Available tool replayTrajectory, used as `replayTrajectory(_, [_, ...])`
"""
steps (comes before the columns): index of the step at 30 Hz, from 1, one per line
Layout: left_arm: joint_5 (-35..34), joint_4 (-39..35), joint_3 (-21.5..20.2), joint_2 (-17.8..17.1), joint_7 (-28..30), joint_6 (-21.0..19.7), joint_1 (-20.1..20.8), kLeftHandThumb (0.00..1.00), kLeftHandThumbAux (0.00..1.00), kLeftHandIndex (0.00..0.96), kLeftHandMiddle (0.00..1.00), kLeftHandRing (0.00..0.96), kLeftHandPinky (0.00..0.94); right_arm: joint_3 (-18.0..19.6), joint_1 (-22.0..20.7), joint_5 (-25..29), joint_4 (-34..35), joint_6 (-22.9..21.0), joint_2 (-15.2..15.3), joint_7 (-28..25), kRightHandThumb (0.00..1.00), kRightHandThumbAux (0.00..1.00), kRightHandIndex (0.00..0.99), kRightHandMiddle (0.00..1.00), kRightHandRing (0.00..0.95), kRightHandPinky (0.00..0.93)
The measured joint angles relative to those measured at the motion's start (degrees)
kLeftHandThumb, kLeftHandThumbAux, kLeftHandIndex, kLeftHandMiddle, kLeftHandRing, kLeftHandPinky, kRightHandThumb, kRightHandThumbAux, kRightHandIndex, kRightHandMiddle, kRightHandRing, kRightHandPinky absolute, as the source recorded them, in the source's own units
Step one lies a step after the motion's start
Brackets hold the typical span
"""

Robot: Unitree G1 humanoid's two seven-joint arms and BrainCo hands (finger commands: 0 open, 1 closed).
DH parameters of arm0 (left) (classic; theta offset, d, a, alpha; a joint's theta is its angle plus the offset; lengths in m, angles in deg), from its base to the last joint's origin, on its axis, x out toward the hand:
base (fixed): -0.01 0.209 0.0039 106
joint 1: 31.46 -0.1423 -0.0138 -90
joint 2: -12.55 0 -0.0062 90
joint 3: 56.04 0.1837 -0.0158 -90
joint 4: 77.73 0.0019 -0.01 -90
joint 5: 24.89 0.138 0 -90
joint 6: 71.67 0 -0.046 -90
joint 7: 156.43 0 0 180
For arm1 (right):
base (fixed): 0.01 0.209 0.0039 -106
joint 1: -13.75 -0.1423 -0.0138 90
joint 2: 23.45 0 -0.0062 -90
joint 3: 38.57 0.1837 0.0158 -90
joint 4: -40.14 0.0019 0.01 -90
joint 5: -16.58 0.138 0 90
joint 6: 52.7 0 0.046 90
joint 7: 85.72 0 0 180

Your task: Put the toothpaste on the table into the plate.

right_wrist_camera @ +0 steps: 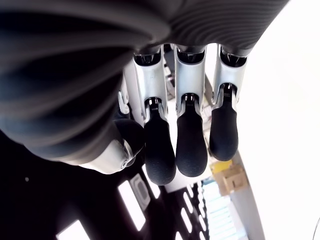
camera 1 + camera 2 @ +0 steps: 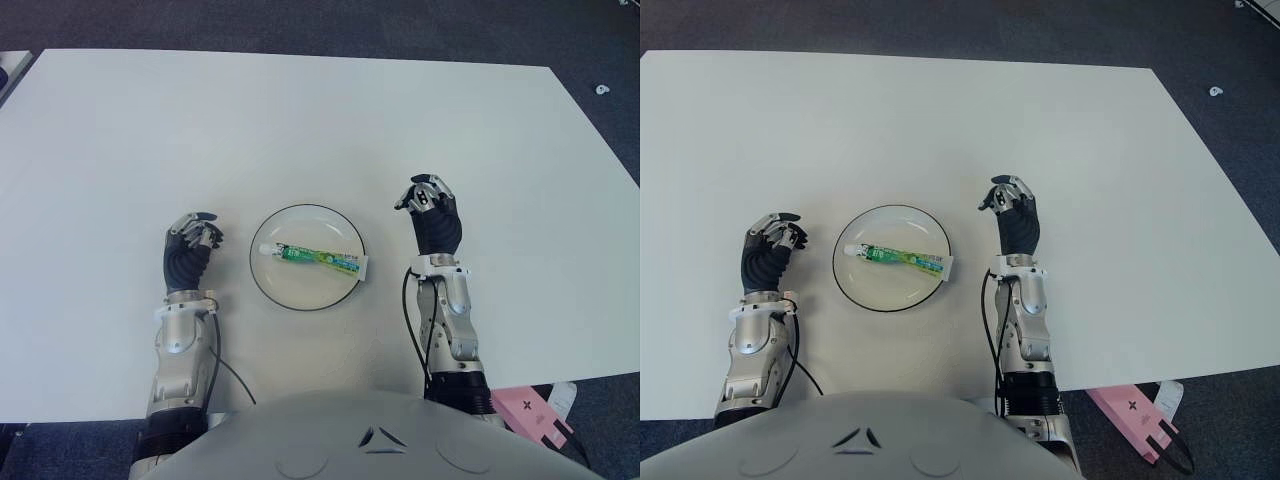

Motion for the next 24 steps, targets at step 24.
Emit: replayTrajectory(24, [-0.5,1.2,0.2,0.1,0.2,2.3,0.4,0.711,0.714,0.437,0.624,0.618,0.618,6.6,-4.0,-4.6,-15.0,4.2,-0.2,-4.3,0.708,0.724,0.435,0.628,0.612,0.56])
